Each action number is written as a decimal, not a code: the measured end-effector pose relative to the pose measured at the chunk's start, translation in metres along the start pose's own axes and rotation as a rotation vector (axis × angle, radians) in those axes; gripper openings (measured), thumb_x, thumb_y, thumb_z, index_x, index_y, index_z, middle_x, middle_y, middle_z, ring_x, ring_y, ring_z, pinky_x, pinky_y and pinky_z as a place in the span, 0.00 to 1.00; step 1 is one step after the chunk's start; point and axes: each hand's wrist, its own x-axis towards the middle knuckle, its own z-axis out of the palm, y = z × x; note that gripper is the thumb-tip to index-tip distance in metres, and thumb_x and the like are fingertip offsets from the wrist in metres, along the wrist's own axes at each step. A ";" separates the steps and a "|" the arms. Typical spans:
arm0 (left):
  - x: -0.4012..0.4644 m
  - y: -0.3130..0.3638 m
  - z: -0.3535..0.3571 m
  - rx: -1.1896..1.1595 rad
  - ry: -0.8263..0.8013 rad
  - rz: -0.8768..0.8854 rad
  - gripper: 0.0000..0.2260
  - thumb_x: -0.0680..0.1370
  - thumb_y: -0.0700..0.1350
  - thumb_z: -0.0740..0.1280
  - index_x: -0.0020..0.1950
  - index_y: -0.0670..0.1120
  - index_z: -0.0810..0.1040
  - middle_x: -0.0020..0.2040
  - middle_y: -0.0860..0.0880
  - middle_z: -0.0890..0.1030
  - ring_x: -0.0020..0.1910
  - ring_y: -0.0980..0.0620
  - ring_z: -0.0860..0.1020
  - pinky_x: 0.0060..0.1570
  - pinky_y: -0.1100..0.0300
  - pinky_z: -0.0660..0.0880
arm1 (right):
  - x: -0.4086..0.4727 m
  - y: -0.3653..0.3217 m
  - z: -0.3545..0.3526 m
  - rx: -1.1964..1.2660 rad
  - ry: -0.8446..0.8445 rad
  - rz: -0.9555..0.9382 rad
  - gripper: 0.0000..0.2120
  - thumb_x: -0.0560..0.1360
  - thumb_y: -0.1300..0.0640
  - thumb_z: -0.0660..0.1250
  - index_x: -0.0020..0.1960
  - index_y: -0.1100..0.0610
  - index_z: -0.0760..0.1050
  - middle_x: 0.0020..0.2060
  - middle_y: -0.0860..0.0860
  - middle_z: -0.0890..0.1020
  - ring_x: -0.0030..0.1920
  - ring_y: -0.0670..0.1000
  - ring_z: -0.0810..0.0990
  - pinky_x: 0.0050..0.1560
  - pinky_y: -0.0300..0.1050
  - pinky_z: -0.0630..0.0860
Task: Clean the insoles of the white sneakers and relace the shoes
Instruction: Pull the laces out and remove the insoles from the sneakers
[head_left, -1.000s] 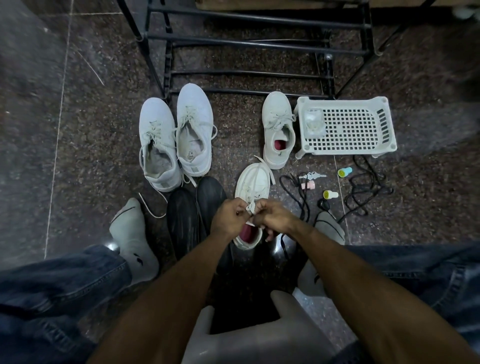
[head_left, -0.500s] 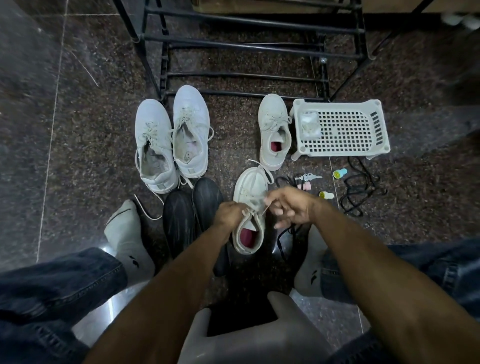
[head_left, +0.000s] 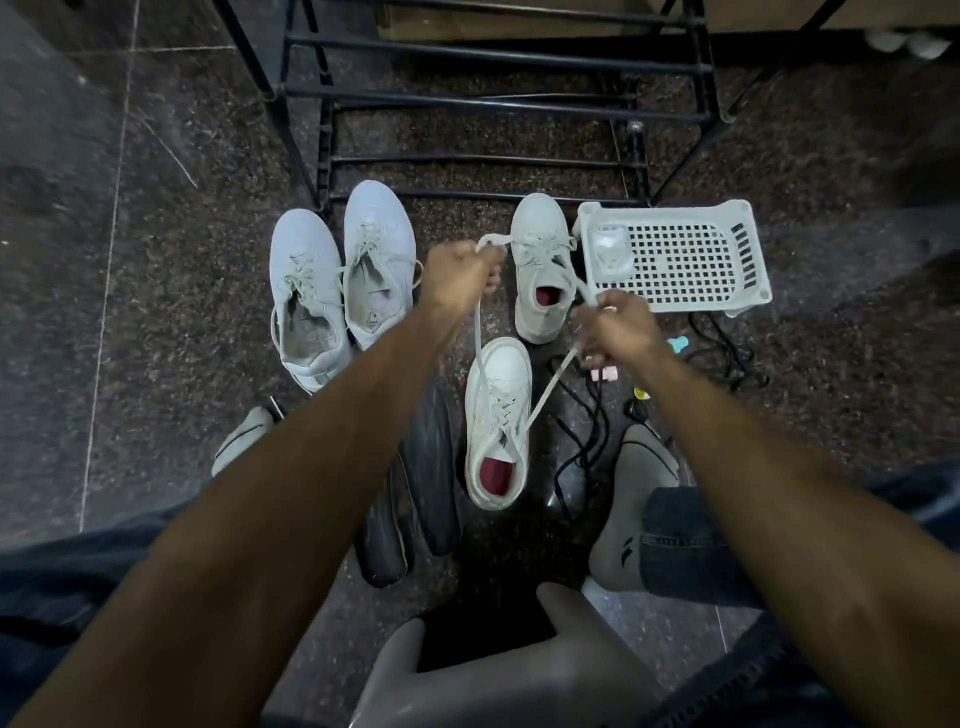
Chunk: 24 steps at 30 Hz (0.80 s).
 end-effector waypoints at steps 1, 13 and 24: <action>0.003 -0.006 0.002 0.133 -0.046 0.000 0.07 0.78 0.46 0.67 0.42 0.45 0.79 0.37 0.49 0.79 0.36 0.53 0.77 0.38 0.63 0.75 | -0.002 0.011 0.007 -0.192 -0.029 -0.023 0.12 0.76 0.57 0.68 0.57 0.61 0.74 0.40 0.58 0.83 0.33 0.56 0.81 0.35 0.51 0.80; -0.073 -0.146 0.014 0.862 -0.349 -0.133 0.19 0.73 0.50 0.70 0.62 0.51 0.70 0.61 0.46 0.76 0.56 0.42 0.78 0.55 0.50 0.75 | -0.070 0.098 0.090 -0.862 -0.147 -0.089 0.19 0.75 0.42 0.62 0.59 0.54 0.73 0.58 0.59 0.79 0.58 0.60 0.78 0.54 0.49 0.73; -0.074 -0.161 -0.001 0.913 -0.083 -0.079 0.11 0.75 0.48 0.64 0.54 0.51 0.65 0.47 0.45 0.80 0.46 0.40 0.79 0.43 0.53 0.71 | -0.049 0.096 0.057 -0.901 -0.101 -0.047 0.10 0.74 0.51 0.62 0.52 0.53 0.76 0.52 0.57 0.81 0.52 0.60 0.80 0.49 0.49 0.75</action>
